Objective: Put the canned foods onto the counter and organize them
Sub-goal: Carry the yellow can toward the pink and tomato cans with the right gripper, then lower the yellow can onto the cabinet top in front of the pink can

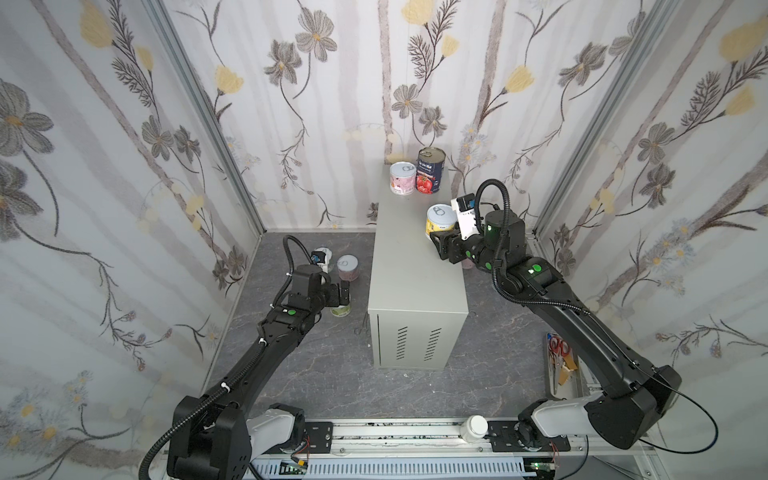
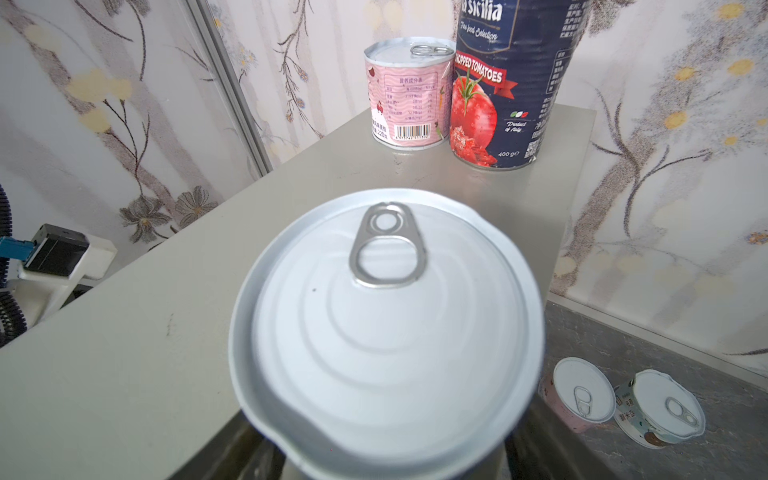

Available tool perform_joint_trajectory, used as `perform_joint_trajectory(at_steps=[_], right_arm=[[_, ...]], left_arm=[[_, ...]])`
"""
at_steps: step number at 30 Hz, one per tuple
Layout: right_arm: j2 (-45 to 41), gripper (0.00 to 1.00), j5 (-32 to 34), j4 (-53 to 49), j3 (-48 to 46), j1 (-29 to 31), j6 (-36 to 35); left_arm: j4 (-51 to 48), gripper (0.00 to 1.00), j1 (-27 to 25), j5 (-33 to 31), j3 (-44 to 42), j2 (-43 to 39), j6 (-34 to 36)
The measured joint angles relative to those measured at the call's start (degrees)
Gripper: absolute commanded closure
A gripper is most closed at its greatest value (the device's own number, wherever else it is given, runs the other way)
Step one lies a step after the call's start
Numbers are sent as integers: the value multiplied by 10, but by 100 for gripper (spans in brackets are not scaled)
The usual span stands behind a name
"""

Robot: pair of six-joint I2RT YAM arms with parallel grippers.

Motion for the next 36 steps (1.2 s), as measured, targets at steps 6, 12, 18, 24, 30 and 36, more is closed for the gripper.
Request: perform_joint_trajectory(at_steps=[6,12,18,24,30,36], right_arm=[[19,31,-2,20,7,-7,0],[50,33,-10,37,28,-16,0],[84,34,-14,47,57,-19,0],[99,34,-14,52,68,-19,0],[108,35,-14,61,73,-22,0],[109,36,-15,61,73,-26,0]], left_arm=[[-3,0,0,0,-9,0,-5],[-5,0,0,0,-15,2,-7],[-6,0,0,-1,-15,3,-7],[-7,0,0,-4,-15,3,-7],[-8,0,0,-5,-15,3,-7],[-8,0,0,-8,-15,3,-7]])
